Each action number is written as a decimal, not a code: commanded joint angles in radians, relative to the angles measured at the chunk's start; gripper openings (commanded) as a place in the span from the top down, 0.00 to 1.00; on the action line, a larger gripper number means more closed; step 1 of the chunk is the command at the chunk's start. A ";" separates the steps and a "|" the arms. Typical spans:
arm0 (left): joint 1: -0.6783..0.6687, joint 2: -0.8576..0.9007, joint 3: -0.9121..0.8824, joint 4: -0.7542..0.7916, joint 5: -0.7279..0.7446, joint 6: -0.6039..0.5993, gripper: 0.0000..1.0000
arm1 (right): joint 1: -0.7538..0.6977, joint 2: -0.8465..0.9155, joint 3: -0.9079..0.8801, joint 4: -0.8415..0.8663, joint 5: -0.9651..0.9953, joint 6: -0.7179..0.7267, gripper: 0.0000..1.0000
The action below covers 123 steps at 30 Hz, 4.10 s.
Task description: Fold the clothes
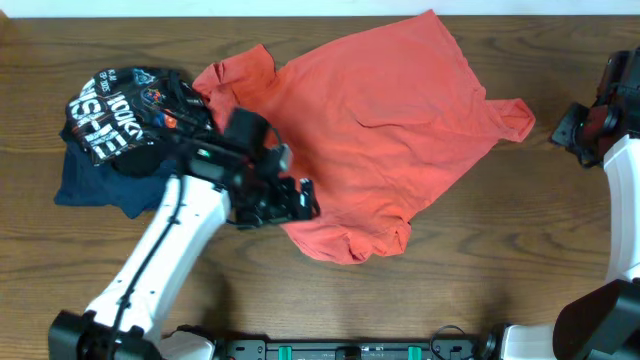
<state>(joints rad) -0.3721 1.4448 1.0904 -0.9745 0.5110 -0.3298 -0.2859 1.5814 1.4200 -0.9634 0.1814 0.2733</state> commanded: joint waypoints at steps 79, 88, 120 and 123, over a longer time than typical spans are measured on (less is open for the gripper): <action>-0.024 -0.216 -0.365 0.035 -0.369 -0.328 0.94 | 0.227 0.445 -0.172 0.695 -0.220 -0.116 0.99; -0.024 -0.216 -0.365 -0.108 -0.557 -0.328 0.94 | 0.132 0.343 0.013 0.791 -0.073 -0.002 0.94; -0.024 -0.216 -0.365 0.004 -0.557 -0.324 0.94 | 0.110 0.343 -0.280 0.133 -0.155 0.003 0.24; -0.024 -0.216 -0.365 0.003 -0.557 -0.324 0.94 | 0.110 0.343 -0.311 0.182 -0.193 0.003 0.39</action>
<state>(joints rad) -0.3985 1.2289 0.7258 -0.9684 -0.0303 -0.6720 -0.1810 1.9022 1.1526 -0.8021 0.0105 0.2638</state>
